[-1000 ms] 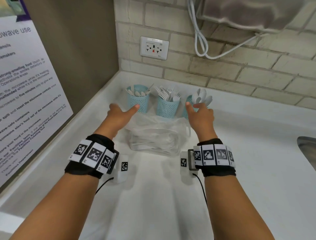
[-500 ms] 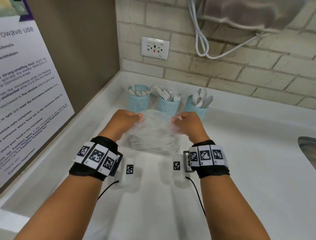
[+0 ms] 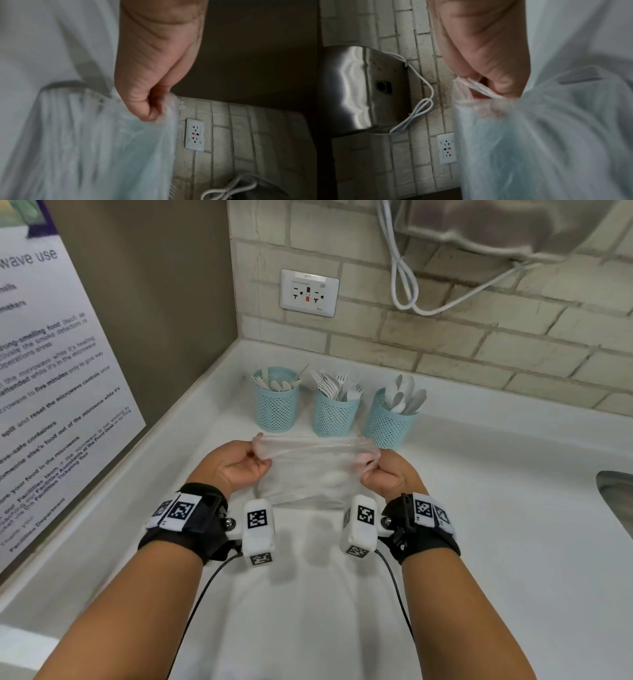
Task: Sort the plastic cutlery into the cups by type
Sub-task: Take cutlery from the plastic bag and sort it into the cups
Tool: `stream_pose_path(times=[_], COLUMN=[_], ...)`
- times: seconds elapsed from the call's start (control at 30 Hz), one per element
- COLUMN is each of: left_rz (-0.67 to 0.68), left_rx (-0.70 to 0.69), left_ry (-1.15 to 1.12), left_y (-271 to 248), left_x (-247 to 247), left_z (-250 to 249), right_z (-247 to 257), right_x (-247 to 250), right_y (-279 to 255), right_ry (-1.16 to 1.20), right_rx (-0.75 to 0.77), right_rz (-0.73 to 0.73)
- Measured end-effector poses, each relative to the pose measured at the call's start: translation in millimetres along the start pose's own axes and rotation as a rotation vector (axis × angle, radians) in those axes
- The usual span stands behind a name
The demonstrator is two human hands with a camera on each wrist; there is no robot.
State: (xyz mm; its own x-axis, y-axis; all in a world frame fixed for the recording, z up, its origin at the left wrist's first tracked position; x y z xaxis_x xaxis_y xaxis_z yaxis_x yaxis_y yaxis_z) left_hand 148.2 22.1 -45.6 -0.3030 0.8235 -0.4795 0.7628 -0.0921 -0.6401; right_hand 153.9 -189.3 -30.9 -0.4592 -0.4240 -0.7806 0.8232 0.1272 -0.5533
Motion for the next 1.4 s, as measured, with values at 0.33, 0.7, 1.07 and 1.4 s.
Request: stream_pose_path(times=[0.33, 0.7, 1.07, 1.4], left_rz=[-0.018, -0.315, -0.399, -0.035], left_rx=[-0.113, -0.518, -0.604, -0.295], left_ry=[0.686, 1.608, 1.503, 0.443], left_y=[-15.6, -36.9, -45.1, -20.3], left_x=[-0.3, -33.8, -26.6, -1.6], left_z=[-19.5, -51.1, -62.0, -34.3], right_z=[64.3, 3.5, 35.8, 28.0], right_x=[-4.4, -56.1, -44.1, -6.8], right_y=[-7.0, -12.4, -13.5, -8.1], right_ry=[-1.213, -2.134, -2.011, -0.753], right_rx=[0.571, 0.4, 0.575, 0.252], right_rz=[-0.282, 0.0, -0.256, -0.08])
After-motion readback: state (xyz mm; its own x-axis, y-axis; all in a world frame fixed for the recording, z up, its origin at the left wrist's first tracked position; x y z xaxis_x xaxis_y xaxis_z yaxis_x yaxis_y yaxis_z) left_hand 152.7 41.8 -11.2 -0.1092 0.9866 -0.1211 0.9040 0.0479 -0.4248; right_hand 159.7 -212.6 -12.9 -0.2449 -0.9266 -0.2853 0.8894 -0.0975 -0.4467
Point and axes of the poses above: each hand's wrist, its own y-axis towards the middle knuckle, its own x-axis out of the back of the hand, z = x × y, the point moved 10 cm from there along y, towards the middle knuckle, and after that the axes turned 12 degrees about y, right-handed, at the moved point
